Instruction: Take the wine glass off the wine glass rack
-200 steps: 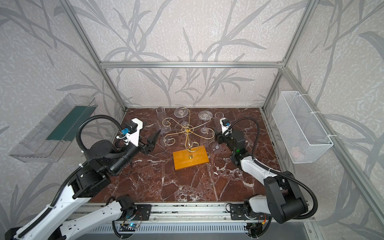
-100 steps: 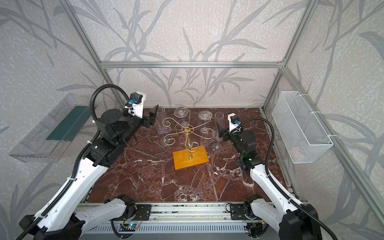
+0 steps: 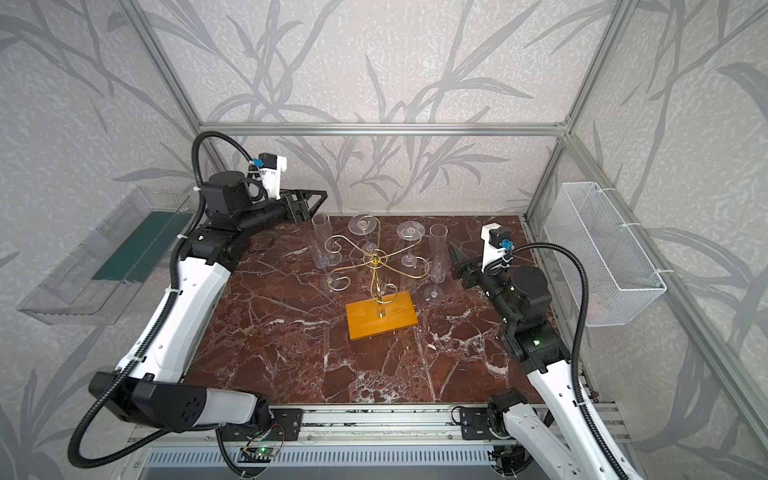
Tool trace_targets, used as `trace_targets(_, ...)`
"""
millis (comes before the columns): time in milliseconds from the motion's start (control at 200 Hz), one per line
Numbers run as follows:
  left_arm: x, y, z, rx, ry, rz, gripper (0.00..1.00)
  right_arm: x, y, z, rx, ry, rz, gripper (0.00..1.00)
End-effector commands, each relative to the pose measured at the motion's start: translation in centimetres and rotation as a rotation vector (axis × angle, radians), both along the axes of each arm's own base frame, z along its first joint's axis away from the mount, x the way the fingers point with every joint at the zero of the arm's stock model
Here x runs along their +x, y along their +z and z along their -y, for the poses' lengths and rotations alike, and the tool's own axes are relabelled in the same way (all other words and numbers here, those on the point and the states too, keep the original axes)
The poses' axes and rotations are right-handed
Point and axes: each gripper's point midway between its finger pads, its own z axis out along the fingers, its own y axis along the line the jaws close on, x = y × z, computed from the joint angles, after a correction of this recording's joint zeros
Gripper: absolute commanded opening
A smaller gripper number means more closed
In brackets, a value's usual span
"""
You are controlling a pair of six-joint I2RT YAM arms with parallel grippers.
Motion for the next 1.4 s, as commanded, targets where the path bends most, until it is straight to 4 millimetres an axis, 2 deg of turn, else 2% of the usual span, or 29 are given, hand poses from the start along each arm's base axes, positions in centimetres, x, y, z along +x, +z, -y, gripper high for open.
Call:
trace_targets(0, -1.4, -0.4, 1.8, -0.167, -0.131, -0.161, 0.72, -1.6, -0.2, -0.5, 0.028, 0.062, -0.073, 0.79)
trace_targets(170, -0.2, -2.2, 3.4, -0.301, -0.228, -0.293, 0.7, -3.0, -0.1, -0.5, 0.027, 0.084, -0.087, 0.79)
trace_targets(265, 0.2, -2.3, 4.1, -0.377, -0.28, -0.308, 0.7, -3.4, 0.1, -0.4, 0.028, 0.086, -0.081, 0.79)
trace_targets(565, 0.6, -3.8, 5.3, -0.479, -0.397, -0.395, 0.62, -3.5, -0.4, -0.5, 0.027, 0.092, -0.097, 0.79)
trace_targets(875, 0.3, -4.6, 5.8, -0.497, -0.45, -0.417, 0.52, -3.2, -1.3, -0.7, 0.014, 0.097, -0.119, 0.79)
trace_targets(1215, -0.1, -7.0, 6.3, -0.447, -0.443, -0.488, 0.49, -3.1, -1.3, -0.8, 0.013, 0.103, -0.121, 0.79)
trace_targets(1395, -0.2, -7.4, 6.5, -0.429, -0.444, -0.492, 0.48, -3.1, -1.5, -0.8, 0.008, 0.101, -0.123, 0.79)
